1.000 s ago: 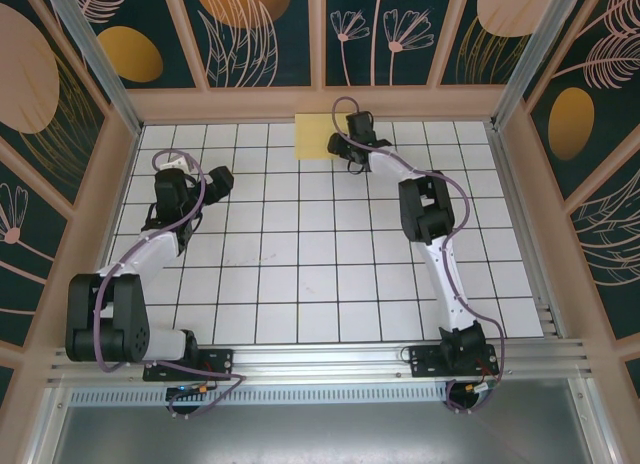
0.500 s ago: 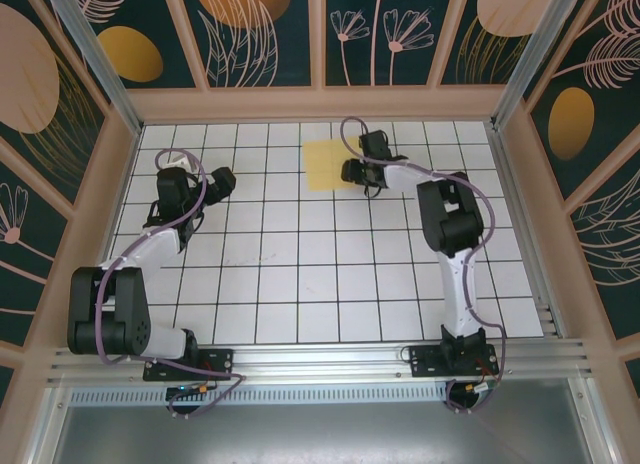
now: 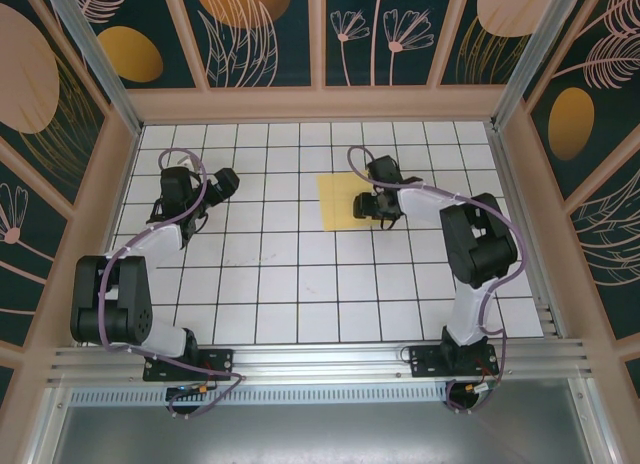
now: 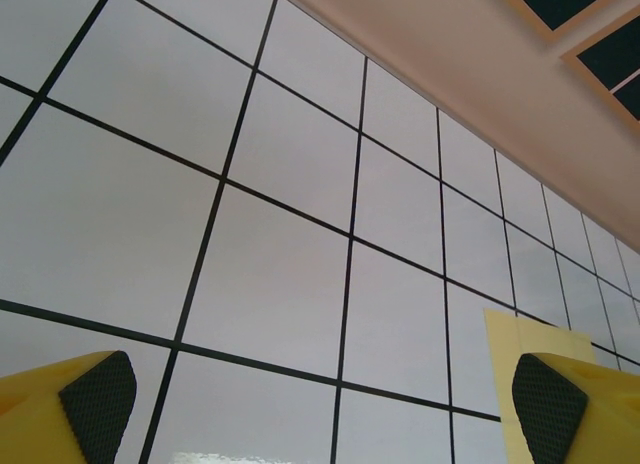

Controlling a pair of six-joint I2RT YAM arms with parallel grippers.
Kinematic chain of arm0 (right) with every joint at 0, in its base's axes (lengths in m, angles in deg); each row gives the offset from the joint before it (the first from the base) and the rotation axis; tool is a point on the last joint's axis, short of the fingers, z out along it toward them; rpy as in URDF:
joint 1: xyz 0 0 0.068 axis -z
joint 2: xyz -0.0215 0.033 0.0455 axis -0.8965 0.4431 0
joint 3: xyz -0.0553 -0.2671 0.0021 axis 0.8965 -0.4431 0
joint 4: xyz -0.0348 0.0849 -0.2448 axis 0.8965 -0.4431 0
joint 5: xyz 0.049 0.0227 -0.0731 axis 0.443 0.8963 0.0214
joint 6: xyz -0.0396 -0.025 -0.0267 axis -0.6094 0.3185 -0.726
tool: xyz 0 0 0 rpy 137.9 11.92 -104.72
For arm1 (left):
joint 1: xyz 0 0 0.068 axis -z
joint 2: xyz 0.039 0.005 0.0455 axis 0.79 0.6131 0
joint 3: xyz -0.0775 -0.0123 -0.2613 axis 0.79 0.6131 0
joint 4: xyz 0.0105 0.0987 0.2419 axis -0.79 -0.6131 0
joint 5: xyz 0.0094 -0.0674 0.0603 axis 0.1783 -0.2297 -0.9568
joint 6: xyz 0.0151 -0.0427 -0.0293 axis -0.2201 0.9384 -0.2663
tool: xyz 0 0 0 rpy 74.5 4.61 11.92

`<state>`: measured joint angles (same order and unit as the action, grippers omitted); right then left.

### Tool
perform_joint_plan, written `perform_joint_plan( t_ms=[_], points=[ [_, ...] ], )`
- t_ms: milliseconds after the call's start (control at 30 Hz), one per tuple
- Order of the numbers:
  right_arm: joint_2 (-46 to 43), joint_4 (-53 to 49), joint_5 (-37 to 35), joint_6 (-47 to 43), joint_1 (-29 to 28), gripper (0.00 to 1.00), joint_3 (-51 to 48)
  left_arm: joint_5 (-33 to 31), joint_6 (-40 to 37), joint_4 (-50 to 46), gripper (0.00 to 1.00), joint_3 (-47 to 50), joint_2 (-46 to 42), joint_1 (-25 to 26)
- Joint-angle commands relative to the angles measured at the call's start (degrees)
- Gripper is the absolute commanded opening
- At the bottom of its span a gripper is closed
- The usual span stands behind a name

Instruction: Fold a paper plane with a square sheet of paper (pick it up from the middle)

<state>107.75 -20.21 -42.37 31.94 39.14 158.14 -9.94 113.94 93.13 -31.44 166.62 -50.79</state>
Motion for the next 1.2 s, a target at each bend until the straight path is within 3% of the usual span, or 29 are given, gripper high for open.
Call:
perform_joint_plan(
  t_ms=[0, 300, 467, 633, 867, 1033, 1167],
  points=[
    [2.96, -6.12, -2.86, 3.70, -1.61, 0.70, 7.67, 1.13, 2.80, 0.56, 0.99, -0.73, 0.09, -0.06],
    [16.71, -9.77, -6.74, 7.18, -4.39, 0.75, 22.67, 0.68, 3.25, -1.66, 0.99, -0.23, 0.53, -0.07],
    [19.11, -12.13, -8.22, 6.33, -6.25, 0.76, 23.25, 0.50, 2.72, -2.90, 0.99, -0.33, 0.75, -0.07],
    [16.23, -12.53, -7.00, 7.76, -9.13, 0.76, 13.97, 0.45, 3.01, -2.67, 0.98, 0.27, 1.33, -0.07],
    [4.99, -13.32, -5.70, 9.71, -13.96, 0.76, -1.57, 2.07, 5.50, -2.03, 0.98, 0.12, 3.07, -0.07],
    [1.04, -17.38, -4.85, 12.15, -11.57, 0.77, 4.44, 3.26, 6.70, -0.70, 0.99, -0.04, 4.10, -0.06],
    [1.65, -21.20, -5.43, 10.85, -10.24, 0.87, 8.84, 3.66, 7.08, -0.66, 0.98, -0.33, 4.96, 0.01]
  ],
)
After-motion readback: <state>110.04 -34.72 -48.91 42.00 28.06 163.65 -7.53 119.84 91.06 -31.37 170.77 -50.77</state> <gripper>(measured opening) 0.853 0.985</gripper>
